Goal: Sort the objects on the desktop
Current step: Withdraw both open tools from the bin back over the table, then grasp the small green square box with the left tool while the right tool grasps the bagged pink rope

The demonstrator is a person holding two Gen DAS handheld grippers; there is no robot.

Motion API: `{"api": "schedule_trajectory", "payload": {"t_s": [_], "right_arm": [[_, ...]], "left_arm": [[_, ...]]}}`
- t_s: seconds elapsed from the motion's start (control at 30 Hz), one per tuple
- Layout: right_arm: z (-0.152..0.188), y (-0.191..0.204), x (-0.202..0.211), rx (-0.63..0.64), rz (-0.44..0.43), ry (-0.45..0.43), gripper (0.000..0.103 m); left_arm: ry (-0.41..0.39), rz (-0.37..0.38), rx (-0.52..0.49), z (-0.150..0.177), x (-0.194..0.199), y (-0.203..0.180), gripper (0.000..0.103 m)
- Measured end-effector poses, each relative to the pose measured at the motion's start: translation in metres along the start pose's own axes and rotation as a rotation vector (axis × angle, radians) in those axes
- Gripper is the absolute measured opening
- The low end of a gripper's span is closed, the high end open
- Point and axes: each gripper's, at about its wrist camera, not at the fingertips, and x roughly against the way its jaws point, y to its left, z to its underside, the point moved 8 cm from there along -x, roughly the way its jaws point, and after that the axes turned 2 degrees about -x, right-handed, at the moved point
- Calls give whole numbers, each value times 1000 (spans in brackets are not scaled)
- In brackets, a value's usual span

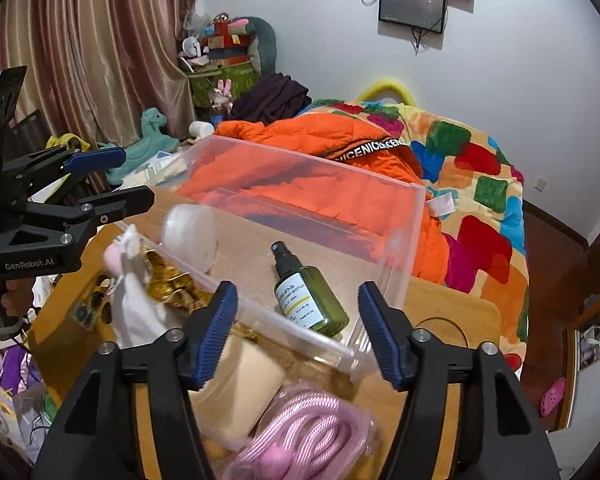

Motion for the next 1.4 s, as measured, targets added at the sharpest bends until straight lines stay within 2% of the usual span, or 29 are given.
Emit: {"api": "schedule_trajectory", "payload": {"t_s": [0.23,0.47,0.73,0.9,1.13,1.4], "right_arm": [[17,13,30,13,-9,-36,67],[38,21,45,14,-10,-52,73],[67,34,50,-9,-24,-61,73],[89,27,49,-51,24,-68,80],[120,10,37,-100,100,-37,80],[126,-2,13,-191,53,3,80]], "left_arm": [[-16,-46,-4,16,22,10,79],[-6,-72,37,42,37,26,82],[47,-108,80,89,41,41,82],[84,-115,102,120,39,38,82],[127,-125,116,153,32,23,82],[156,-140,133,165,23,14,82]]}}
